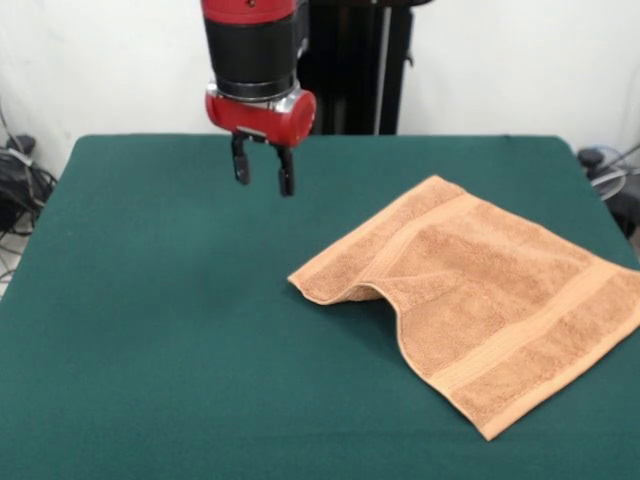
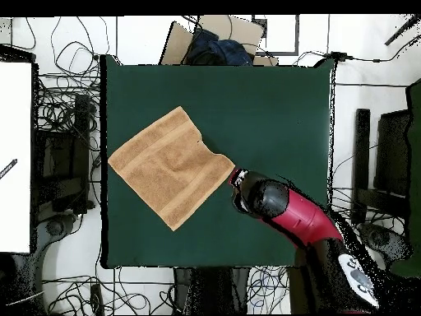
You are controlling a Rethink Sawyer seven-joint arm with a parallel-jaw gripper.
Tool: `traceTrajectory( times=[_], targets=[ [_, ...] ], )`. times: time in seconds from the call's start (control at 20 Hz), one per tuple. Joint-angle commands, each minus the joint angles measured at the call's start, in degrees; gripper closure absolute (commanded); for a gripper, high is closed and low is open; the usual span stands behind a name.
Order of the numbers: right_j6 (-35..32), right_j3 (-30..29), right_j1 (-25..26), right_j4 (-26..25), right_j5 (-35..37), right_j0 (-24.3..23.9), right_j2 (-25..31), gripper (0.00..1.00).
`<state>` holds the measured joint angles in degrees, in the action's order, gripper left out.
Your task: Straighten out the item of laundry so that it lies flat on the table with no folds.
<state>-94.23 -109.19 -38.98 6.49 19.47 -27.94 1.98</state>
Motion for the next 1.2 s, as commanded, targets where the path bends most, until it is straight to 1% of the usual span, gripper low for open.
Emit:
traceTrajectory(
  times=[0.05, 0.2, 0.35, 0.55, 0.85, 1.2],
  targets=[
    [-4.0, 3.2, 1.9, -1.8, 0.6, 1.5, 6.1, 0.0],
    [-4.2, 4.3, 3.0, -1.6, -0.3, 1.8, 6.5, 0.0],
    [-4.8, 5.4, 3.4, -1.6, -0.2, 2.8, 5.8, 0.0],
    [-5.4, 7.0, 3.2, -1.3, 1.8, 4.4, 4.6, 0.0],
    [-6.2, 9.1, 3.8, -0.6, 2.7, 6.0, 3.7, 0.0],
    [-6.1, 8.5, 3.3, -0.2, 3.4, 5.8, 3.9, 0.0]
  ],
)
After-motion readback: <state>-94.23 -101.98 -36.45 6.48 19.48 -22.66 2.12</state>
